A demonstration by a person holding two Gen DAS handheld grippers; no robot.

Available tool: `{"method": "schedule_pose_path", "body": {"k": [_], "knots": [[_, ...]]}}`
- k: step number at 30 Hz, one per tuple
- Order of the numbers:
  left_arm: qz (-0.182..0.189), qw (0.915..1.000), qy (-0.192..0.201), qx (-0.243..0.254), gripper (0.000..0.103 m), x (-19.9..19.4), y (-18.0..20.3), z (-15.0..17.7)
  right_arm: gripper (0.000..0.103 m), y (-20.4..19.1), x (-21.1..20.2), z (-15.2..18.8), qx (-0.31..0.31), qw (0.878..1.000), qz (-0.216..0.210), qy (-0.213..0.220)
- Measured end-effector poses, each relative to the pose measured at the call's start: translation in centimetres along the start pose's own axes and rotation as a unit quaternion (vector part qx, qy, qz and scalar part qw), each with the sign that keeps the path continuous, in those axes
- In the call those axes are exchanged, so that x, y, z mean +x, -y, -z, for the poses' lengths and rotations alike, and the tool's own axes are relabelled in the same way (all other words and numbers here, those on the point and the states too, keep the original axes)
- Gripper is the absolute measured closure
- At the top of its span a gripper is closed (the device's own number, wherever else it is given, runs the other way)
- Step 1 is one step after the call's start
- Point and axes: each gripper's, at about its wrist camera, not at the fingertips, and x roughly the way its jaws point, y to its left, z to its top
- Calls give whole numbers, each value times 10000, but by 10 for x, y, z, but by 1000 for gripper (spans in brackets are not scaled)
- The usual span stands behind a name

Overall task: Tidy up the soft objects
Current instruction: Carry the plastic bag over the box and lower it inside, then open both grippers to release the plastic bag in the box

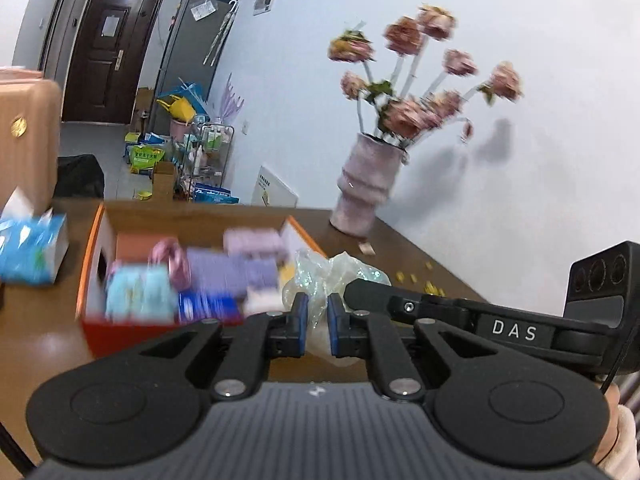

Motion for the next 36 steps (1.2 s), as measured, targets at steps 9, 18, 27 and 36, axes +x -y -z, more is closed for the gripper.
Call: {"method": "schedule_pose_path", "body": {"k": [9, 18, 27, 36], "knots": [[-377, 9958, -684, -483, 93, 162, -98, -103, 87, 76, 181, -106, 162, 9960, 526, -709], [-1043, 9786, -1610, -745, 90, 263, -169, -92, 86, 136, 305, -94, 416, 9749, 1108, -1883], [-1380, 9813, -1327, -215, 65, 237, -165, -73, 66, 128, 302, -87, 194, 9716, 1380, -1910], [-1967, 9787, -590, 66, 53, 118, -123, -97, 51, 80, 184, -125, -630, 9769, 1653, -1198]]}}
